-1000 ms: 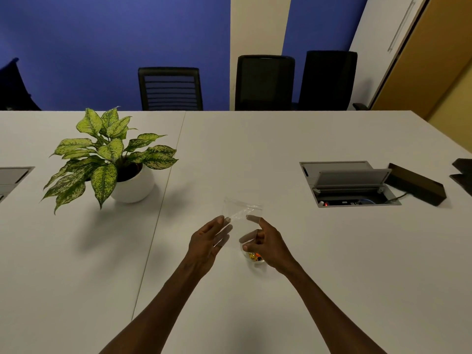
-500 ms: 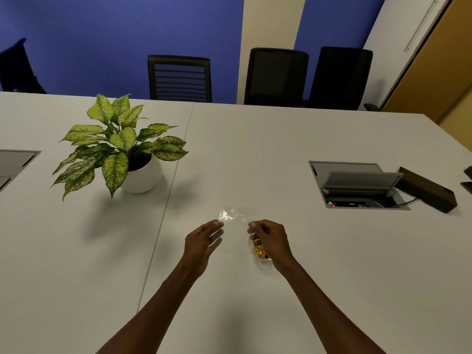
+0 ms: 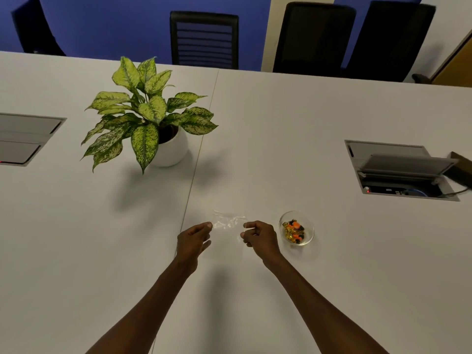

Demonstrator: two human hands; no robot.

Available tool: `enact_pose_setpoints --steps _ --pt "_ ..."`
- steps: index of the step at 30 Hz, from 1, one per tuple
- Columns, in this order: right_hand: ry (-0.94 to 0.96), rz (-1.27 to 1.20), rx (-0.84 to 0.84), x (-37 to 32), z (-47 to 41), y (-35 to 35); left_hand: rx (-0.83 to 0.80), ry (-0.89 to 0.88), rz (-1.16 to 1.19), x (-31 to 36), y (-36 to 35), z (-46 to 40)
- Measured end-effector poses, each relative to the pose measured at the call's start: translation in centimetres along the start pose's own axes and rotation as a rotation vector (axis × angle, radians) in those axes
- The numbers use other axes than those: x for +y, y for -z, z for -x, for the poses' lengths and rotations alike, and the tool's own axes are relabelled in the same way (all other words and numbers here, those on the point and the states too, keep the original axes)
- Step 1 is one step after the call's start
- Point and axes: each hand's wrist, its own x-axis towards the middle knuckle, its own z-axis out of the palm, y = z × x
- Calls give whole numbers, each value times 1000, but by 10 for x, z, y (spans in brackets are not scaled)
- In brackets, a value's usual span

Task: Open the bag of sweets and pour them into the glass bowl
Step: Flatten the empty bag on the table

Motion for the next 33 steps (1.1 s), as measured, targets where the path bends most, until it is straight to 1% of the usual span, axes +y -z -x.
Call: enact_pose_setpoints --steps 5,8,12,19,22,24,25,26,28,30,31,33 --pt "-85 51 10 20 -5 -34 137 41 -77 -25 29 -15" --pt "-122 93 1 34 -7 -52 180 42 -125 -39 46 -22" --pt "-130 149 -20 54 -10 -72 215 38 -252 -55 63 -34" --pt "-119 226 -78 81 -15 -98 298 -58 -488 -76 84 -40" --pt "-117 258 -116 84 -12 -103 317 -128 -589 -83 91 -38" --pt "-68 330 -145 85 -8 -102 332 -207 -678 -87 96 -35" --pt "-7 380 -159 87 -5 -100 330 -257 -720 -89 98 -33" --pt "82 439 -172 88 0 -97 314 -317 -750 -91 100 -30" --pt "323 606 -189 93 10 -91 220 -471 -864 -94 105 -26" --pt "521 792 -233 98 14 -88 79 -654 -1100 -98 109 -25" --pt "564 870 -280 100 14 -88 3 -746 -1211 -101 111 -26" --pt "560 994 -377 105 14 -89 -125 -863 -1373 -104 112 -27"
